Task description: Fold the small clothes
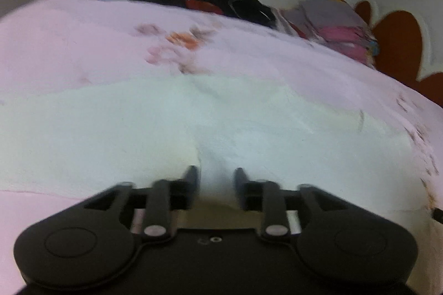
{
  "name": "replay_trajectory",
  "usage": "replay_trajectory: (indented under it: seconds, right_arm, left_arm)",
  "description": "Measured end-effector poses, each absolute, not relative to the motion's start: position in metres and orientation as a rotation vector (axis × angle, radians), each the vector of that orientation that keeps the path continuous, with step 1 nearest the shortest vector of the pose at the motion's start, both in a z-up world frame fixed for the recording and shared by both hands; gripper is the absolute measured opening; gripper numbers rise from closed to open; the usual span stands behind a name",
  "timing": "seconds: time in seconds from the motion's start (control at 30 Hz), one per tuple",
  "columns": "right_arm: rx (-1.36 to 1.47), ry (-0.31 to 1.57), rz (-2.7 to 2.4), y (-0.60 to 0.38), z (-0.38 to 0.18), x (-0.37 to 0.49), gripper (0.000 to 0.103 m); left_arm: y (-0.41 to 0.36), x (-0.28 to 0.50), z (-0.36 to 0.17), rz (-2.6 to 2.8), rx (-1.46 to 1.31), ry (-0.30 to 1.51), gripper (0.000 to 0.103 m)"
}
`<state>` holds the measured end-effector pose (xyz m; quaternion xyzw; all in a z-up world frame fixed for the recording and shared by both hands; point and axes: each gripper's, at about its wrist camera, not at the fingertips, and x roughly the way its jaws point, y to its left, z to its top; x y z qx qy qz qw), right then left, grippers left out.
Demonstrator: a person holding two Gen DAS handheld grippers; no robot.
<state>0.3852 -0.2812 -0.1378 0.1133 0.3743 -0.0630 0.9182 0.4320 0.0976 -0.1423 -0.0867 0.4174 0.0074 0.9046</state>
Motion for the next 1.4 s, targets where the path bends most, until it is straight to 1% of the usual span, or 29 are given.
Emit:
replay_trajectory:
  seconds: [0.03, 0.07, 0.1, 0.13, 0.17, 0.2, 0.23, 0.37, 0.4, 0.47, 0.5, 0.63, 0.67, 0.7, 0.73, 0.77, 0.8, 0.83, 0.9, 0.97, 1.1, 1.17, 1.23, 1.27, 1.4]
  right_arm:
    - [0.238, 0.751, -0.122, -0.283, -0.132, 0.383, 0.001]
    - [0.236, 0.737, -0.115, -0.283, -0.127, 0.384, 0.001]
    - [0.235, 0.729, -0.106, -0.283, -0.124, 0.387, 0.003]
    - [0.241, 0.727, -0.096, -0.284, -0.122, 0.393, 0.01]
    - [0.249, 0.727, -0.092, -0.284, -0.122, 0.4, 0.02]
    - [0.264, 0.729, -0.084, -0.285, -0.123, 0.409, 0.053]
    - [0.278, 0.728, -0.077, -0.286, -0.124, 0.417, 0.075]
    - [0.269, 0.742, -0.045, -0.281, -0.135, 0.452, 0.073]
    - [0.265, 0.759, -0.043, -0.28, -0.139, 0.463, 0.064]
    - [0.275, 0.783, -0.04, -0.282, -0.147, 0.482, 0.052]
    - [0.289, 0.79, -0.046, -0.284, -0.151, 0.49, 0.051]
    - [0.356, 0.803, -0.045, -0.292, -0.158, 0.516, 0.05]
    - [0.359, 0.805, -0.038, -0.292, -0.158, 0.52, 0.046]
    - [0.365, 0.812, -0.014, -0.291, -0.158, 0.523, 0.023]
    - [0.356, 0.813, -0.012, -0.289, -0.158, 0.524, 0.016]
    - [0.33, 0.809, -0.014, -0.286, -0.156, 0.523, 0.014]
    - [0.302, 0.8, -0.016, -0.284, -0.155, 0.521, 0.008]
    - [0.289, 0.786, -0.03, -0.284, -0.153, 0.518, 0.006]
    - [0.243, 0.75, -0.09, -0.283, -0.151, 0.511, 0.006]
    - [0.219, 0.781, -0.102, -0.284, -0.163, 0.513, 0.006]
    - [0.189, 0.765, -0.103, -0.279, -0.15, 0.51, 0.007]
    - [0.176, 0.733, -0.099, -0.274, -0.139, 0.499, 0.016]
    - [0.154, 0.705, -0.069, -0.263, -0.129, 0.488, 0.049]
    - [0.143, 0.696, -0.049, -0.257, -0.125, 0.482, 0.051]
    - [0.09, 0.691, 0.033, -0.224, -0.119, 0.465, 0.051]
  left_arm:
    - [0.099, 0.43, -0.139, 0.03, -0.176, 0.844, 0.063]
    - [0.099, 0.426, -0.134, 0.046, -0.175, 0.815, 0.066]
    - [0.1, 0.423, -0.129, 0.05, -0.175, 0.785, 0.067]
    - [0.1, 0.419, -0.125, 0.042, -0.174, 0.766, 0.067]
    - [0.096, 0.419, -0.12, 0.024, -0.168, 0.754, 0.067]
    - [0.092, 0.419, -0.116, 0.008, -0.162, 0.747, 0.068]
    - [0.087, 0.42, -0.114, -0.011, -0.156, 0.742, 0.068]
    - [0.066, 0.43, -0.119, -0.064, -0.118, 0.758, 0.068]
    - [0.063, 0.434, -0.123, -0.067, -0.107, 0.763, 0.068]
    - [0.058, 0.44, -0.131, -0.068, -0.093, 0.778, 0.068]
    - [0.058, 0.441, -0.135, -0.069, -0.094, 0.789, 0.068]
    - [0.058, 0.448, -0.149, -0.064, -0.081, 0.83, 0.068]
    - [0.059, 0.449, -0.153, -0.057, -0.081, 0.847, 0.068]
    - [0.06, 0.451, -0.157, -0.053, -0.087, 0.858, 0.068]
    - [0.062, 0.452, -0.16, -0.05, -0.09, 0.861, 0.068]
    - [0.062, 0.451, -0.16, -0.049, -0.084, 0.854, 0.069]
    - [0.061, 0.451, -0.16, -0.05, -0.076, 0.853, 0.069]
    - [0.059, 0.45, -0.16, -0.051, -0.071, 0.854, 0.07]
    - [0.058, 0.45, -0.158, -0.056, -0.071, 0.855, 0.072]
    - [0.055, 0.45, -0.16, -0.056, -0.058, 0.859, 0.074]
    - [0.053, 0.45, -0.158, -0.055, -0.047, 0.865, 0.075]
    - [0.057, 0.449, -0.152, -0.057, -0.075, 0.871, 0.075]
    - [0.059, 0.446, -0.146, -0.058, -0.093, 0.871, 0.075]
    - [0.061, 0.444, -0.142, -0.059, -0.098, 0.867, 0.075]
    - [0.067, 0.428, -0.129, -0.064, -0.107, 0.853, 0.076]
